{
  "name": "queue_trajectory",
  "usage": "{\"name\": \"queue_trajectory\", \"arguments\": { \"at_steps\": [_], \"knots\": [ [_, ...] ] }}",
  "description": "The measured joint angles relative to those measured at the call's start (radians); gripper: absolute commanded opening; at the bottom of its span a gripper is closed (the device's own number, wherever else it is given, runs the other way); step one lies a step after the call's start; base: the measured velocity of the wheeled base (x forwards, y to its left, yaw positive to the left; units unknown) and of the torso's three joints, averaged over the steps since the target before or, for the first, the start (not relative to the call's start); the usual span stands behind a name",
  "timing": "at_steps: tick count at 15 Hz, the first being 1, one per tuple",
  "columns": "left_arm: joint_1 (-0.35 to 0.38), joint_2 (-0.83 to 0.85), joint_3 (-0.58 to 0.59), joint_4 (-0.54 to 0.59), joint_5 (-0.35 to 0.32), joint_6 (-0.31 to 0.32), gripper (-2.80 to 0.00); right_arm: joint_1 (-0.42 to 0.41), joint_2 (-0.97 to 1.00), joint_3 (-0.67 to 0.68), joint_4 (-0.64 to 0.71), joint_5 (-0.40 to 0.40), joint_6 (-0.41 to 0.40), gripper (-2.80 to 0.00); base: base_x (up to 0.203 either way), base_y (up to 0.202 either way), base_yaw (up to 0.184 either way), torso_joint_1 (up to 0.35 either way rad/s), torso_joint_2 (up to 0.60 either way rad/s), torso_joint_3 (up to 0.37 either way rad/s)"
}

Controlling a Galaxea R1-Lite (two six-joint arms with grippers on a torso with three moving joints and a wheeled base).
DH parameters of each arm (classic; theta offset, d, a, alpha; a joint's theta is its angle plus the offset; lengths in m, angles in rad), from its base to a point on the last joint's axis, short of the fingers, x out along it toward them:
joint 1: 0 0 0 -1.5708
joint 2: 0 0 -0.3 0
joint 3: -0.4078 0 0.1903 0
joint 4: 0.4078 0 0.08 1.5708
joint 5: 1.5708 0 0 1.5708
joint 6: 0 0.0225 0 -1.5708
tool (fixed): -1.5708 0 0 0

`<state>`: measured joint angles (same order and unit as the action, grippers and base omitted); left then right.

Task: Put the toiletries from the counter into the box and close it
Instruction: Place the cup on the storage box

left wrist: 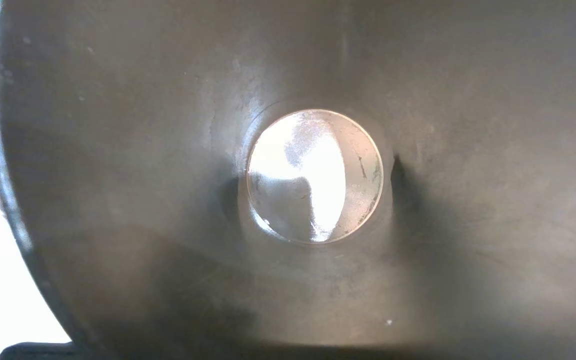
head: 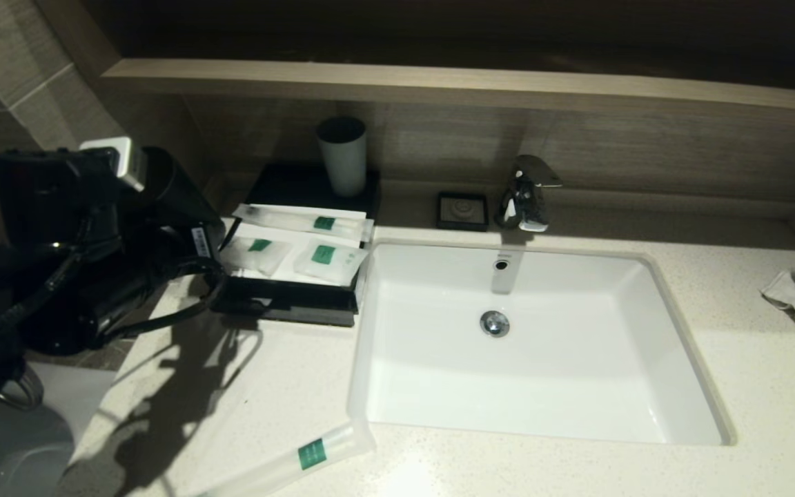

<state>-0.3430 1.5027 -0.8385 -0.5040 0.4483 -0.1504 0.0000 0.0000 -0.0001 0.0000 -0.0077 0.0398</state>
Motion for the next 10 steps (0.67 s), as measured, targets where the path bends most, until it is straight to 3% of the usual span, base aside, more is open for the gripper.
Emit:
{"name": "queue_trajectory", "arguments": {
  "at_steps": [10],
  "knots": [
    [-0.049, 0.150, -0.154, 0.049, -0.001, 0.006, -2.80, 0.000, 0.000, 0.000, 0.000, 0.000, 0.000, -2.80, 0.000, 0.000, 0.000, 0.000, 0.00, 0.000]
  ]
}}
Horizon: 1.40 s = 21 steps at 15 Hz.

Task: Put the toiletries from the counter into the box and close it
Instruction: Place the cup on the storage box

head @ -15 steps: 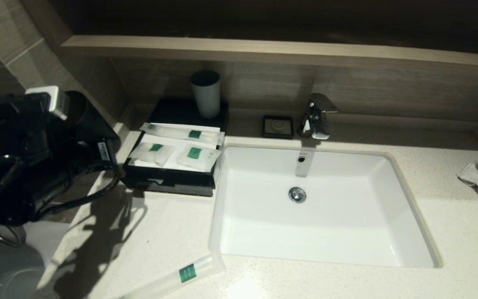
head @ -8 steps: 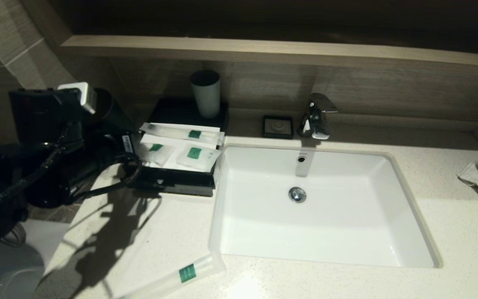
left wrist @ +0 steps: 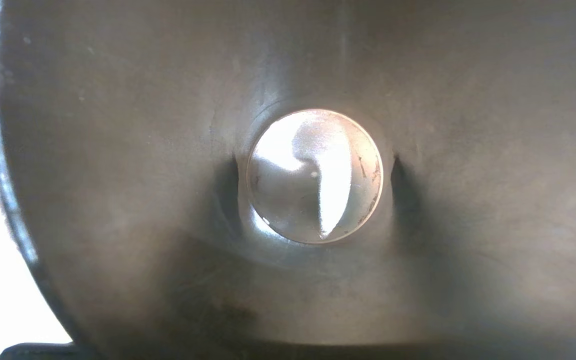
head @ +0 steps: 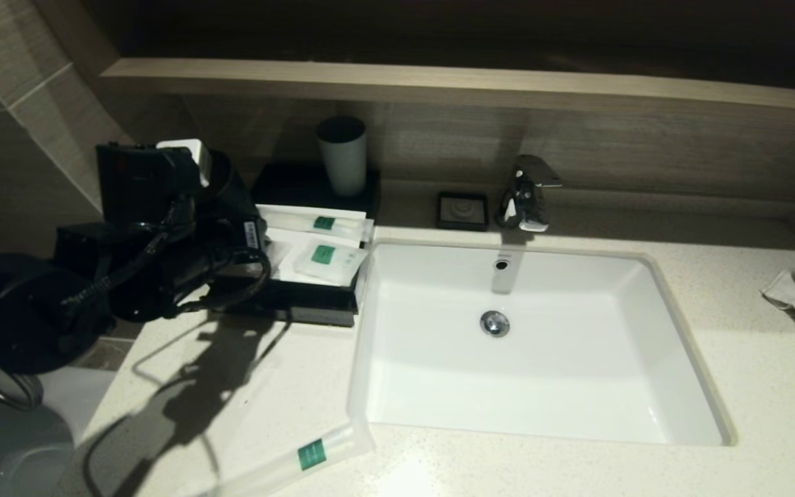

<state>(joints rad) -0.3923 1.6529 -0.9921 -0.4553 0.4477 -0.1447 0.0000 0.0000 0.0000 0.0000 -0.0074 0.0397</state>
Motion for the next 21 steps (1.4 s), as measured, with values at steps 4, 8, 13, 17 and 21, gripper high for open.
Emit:
{"name": "queue_trajectory", "arguments": {
  "at_steps": [4, 8, 13, 17, 21],
  "knots": [
    [-0.010, 0.043, -0.082, 0.055, 0.000, 0.002, -2.80, 0.000, 0.000, 0.000, 0.000, 0.000, 0.000, -2.80, 0.000, 0.000, 0.000, 0.000, 0.00, 0.000],
    [-0.014, 0.085, -0.116, 0.055, 0.001, 0.005, -2.80, 0.000, 0.000, 0.000, 0.000, 0.000, 0.000, -2.80, 0.000, 0.000, 0.000, 0.000, 0.00, 0.000],
    [-0.016, 0.119, -0.150, 0.052, 0.001, 0.005, -2.80, 0.000, 0.000, 0.000, 0.000, 0.000, 0.000, -2.80, 0.000, 0.000, 0.000, 0.000, 0.00, 0.000],
    [-0.016, 0.134, -0.172, 0.054, 0.002, 0.008, -2.80, 0.000, 0.000, 0.000, 0.000, 0.000, 0.000, -2.80, 0.000, 0.000, 0.000, 0.000, 0.00, 0.000],
    [-0.016, 0.158, -0.200, 0.053, 0.002, 0.008, -2.80, 0.000, 0.000, 0.000, 0.000, 0.000, 0.000, -2.80, 0.000, 0.000, 0.000, 0.000, 0.00, 0.000]
  ]
}}
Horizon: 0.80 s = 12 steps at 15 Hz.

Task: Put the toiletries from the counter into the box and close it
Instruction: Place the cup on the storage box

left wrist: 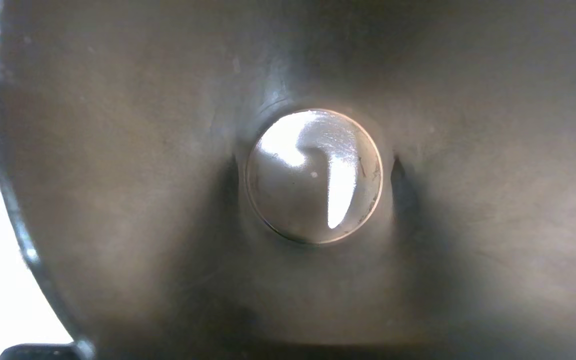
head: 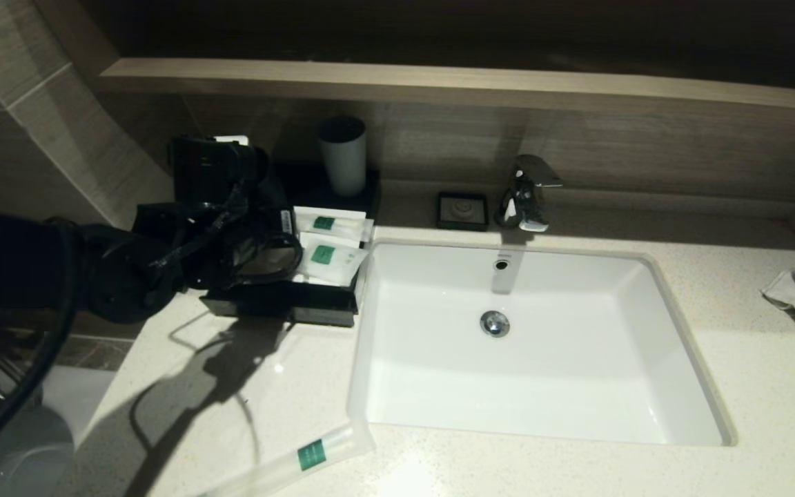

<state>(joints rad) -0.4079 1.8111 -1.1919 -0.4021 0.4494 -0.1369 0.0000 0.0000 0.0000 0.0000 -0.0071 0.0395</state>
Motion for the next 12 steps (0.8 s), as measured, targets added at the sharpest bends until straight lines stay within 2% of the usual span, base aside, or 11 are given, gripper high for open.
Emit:
{"name": "queue_trajectory", "arguments": {
  "at_steps": [12],
  "knots": [
    [0.000, 0.064, -0.104, -0.002, 0.002, 0.014, -2.80, 0.000, 0.000, 0.000, 0.000, 0.000, 0.000, -2.80, 0.000, 0.000, 0.000, 0.000, 0.00, 0.000]
  ]
}}
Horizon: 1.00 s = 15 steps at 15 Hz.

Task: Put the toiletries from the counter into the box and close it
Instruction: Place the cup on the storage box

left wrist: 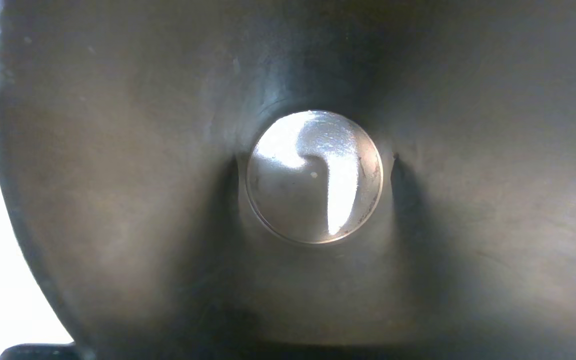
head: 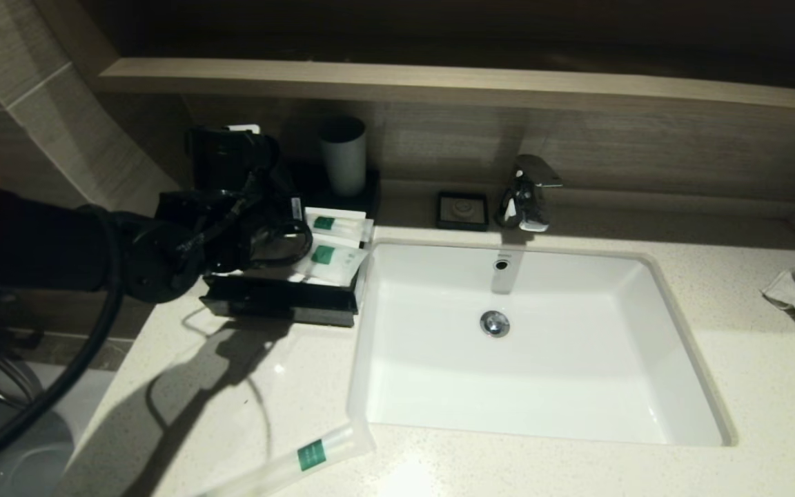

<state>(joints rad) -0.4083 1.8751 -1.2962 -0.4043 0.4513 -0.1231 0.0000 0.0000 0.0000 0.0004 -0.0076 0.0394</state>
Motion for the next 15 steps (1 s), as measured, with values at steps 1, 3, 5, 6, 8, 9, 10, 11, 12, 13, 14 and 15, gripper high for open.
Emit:
{"name": "queue_trajectory", "arguments": {
  "at_steps": [1, 3, 5, 6, 8, 9, 10, 11, 12, 13, 14, 15],
  "knots": [
    [0.000, 0.004, -0.006, -0.002, 0.000, 0.001, -2.80, 0.000, 0.000, 0.000, 0.000, 0.000, 0.000, -2.80, 0.000, 0.000, 0.000, 0.000, 0.00, 0.000],
    [0.000, 0.009, -0.019, -0.002, 0.000, 0.001, -2.80, 0.000, 0.000, 0.000, 0.000, 0.000, 0.000, -2.80, 0.000, 0.000, 0.000, 0.000, 0.00, 0.000],
    [0.000, 0.018, -0.033, -0.002, 0.001, 0.001, -2.80, 0.000, 0.000, 0.000, 0.000, 0.000, 0.000, -2.80, 0.000, 0.000, 0.000, 0.000, 0.00, 0.000],
    [0.000, 0.023, -0.038, -0.002, 0.003, 0.002, -2.80, 0.000, 0.000, 0.000, 0.000, 0.000, 0.000, -2.80, 0.000, 0.000, 0.000, 0.000, 0.00, 0.000],
    [0.001, 0.032, -0.043, -0.002, 0.004, 0.003, -2.80, 0.000, 0.000, 0.000, 0.000, 0.001, 0.000, -2.80, 0.000, 0.000, 0.000, 0.000, 0.00, 0.000],
    [0.001, 0.037, -0.045, -0.002, 0.003, 0.004, -2.80, 0.000, 0.000, 0.000, 0.000, 0.000, 0.000, -2.80, 0.000, 0.000, 0.000, 0.000, 0.00, 0.000],
    [0.001, 0.041, -0.048, -0.003, 0.004, 0.005, -2.80, 0.000, 0.000, 0.000, 0.000, 0.000, 0.000, -2.80, 0.000, 0.000, 0.000, 0.000, 0.00, 0.000],
    [0.000, 0.046, -0.055, -0.004, 0.004, 0.007, -2.80, 0.000, 0.000, 0.000, 0.000, -0.001, 0.000, -2.80, 0.000, 0.000, 0.000, 0.000, 0.00, 0.000],
    [0.000, 0.051, -0.061, -0.004, 0.004, 0.010, -2.80, 0.000, 0.000, 0.000, 0.000, 0.000, 0.000, -2.80, 0.000, 0.000, 0.000, 0.000, 0.00, 0.000],
    [0.001, 0.057, -0.067, -0.004, 0.004, 0.014, -2.80, 0.000, 0.000, 0.000, 0.000, 0.000, 0.001, -2.80, 0.000, 0.000, 0.000, 0.000, 0.00, 0.000],
    [0.001, 0.061, -0.072, -0.004, 0.004, 0.017, -2.80, 0.000, 0.000, 0.000, 0.000, 0.000, 0.000, -2.80, 0.000, 0.000, 0.000, 0.000, 0.00, 0.000],
    [0.001, 0.065, -0.077, -0.004, 0.004, 0.021, -2.80, 0.000, 0.000, 0.000, 0.000, 0.000, 0.000, -2.80, 0.000, 0.000, 0.000, 0.000, 0.00, 0.000]
  ]
}}
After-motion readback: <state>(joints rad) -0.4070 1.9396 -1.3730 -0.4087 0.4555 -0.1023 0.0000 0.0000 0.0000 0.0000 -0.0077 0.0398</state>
